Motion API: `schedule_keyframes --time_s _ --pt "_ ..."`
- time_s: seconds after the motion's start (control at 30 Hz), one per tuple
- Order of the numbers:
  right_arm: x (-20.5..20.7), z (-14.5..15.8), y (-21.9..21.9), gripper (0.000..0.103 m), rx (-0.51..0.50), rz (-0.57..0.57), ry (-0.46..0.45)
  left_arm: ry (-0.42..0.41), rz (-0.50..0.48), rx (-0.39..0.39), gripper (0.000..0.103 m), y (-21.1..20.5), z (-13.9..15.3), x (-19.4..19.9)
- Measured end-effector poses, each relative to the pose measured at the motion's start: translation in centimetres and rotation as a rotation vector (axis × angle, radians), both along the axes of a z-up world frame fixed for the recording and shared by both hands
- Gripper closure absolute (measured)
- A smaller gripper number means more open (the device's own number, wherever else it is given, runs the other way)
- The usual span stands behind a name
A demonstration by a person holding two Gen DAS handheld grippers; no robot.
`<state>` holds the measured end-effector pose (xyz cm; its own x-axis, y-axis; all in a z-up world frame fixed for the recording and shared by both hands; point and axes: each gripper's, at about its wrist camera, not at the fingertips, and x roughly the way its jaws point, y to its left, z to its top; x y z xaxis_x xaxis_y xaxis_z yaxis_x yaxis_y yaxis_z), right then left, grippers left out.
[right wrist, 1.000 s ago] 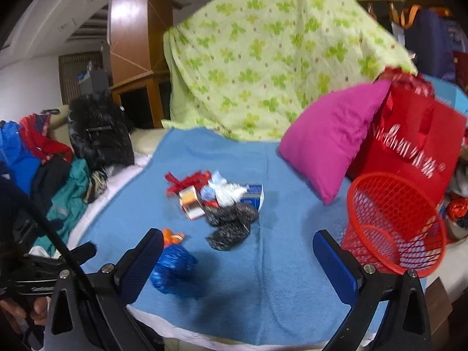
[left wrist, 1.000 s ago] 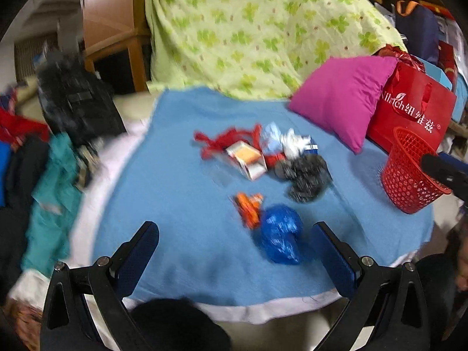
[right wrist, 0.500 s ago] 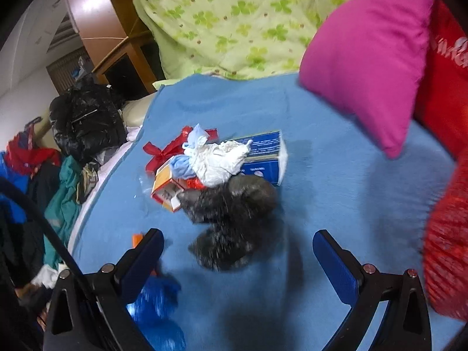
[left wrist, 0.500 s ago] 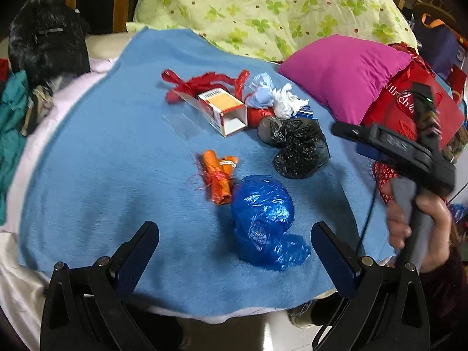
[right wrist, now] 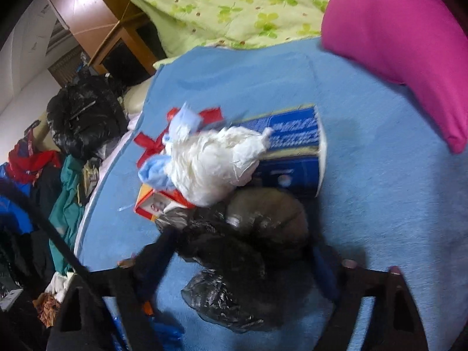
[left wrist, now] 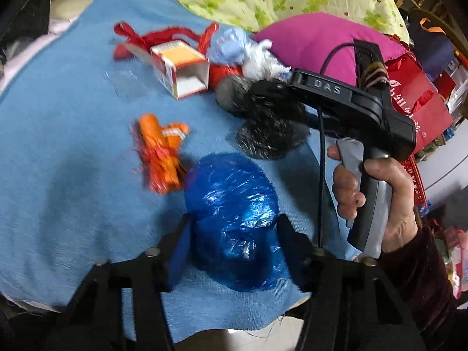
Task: Collect trash
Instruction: 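Grasp the blue plastic bag with the left tool while the right tool grasps the black bag, then carry both bags to the red mesh basket and release them inside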
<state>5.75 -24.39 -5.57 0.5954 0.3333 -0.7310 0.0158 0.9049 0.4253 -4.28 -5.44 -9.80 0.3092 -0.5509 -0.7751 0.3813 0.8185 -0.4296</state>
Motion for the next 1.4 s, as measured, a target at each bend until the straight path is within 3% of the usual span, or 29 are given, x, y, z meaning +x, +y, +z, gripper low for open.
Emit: schedule_keyframes --time_s 0.37,0.6,0.9,1.07,1.13,1.17,1.2,1.4 --pt "-2.5 0.6 -0.3 0.063 -0.015 0.02 -0.059 -0.077 -0.005 0.007 0.055 0.4 1.1 -1.5" --pt "-5.3 3.0 -1.5 0.064 -0.073 0.004 -0.149 -0.158 0.012 0.026 0.055 1.1 3.1 -1.6" --pt "-8.5 5.6 -2.6 0.064 -0.063 0.006 -0.259 -0.248 0.056 0.063 0.055 1.8 5.5 -1.2" --pt "-9.0 5.9 -2.8 0.064 -0.05 0.012 -0.246 -0.276 0.083 0.075 0.055 2.3 6.3 -1.3" --pt "-8.9 5.2 -3.0 0.063 -0.037 0.002 -0.206 -0.29 0.09 0.081 0.055 2.6 6.4 -1.3" --pt "-8.7 4.9 -3.2 0.051 -0.034 -0.008 -0.191 -0.297 0.096 0.087 0.055 2.8 6.6 -1.5" --pt "-8.5 4.6 -3.3 0.032 -0.044 -0.025 -0.165 -0.306 0.102 0.094 0.055 3.2 6.7 -1.7" --pt "-7.6 4.0 -3.6 0.023 -0.099 -0.079 -0.145 -0.309 0.141 0.098 0.055 5.2 6.9 -1.7"
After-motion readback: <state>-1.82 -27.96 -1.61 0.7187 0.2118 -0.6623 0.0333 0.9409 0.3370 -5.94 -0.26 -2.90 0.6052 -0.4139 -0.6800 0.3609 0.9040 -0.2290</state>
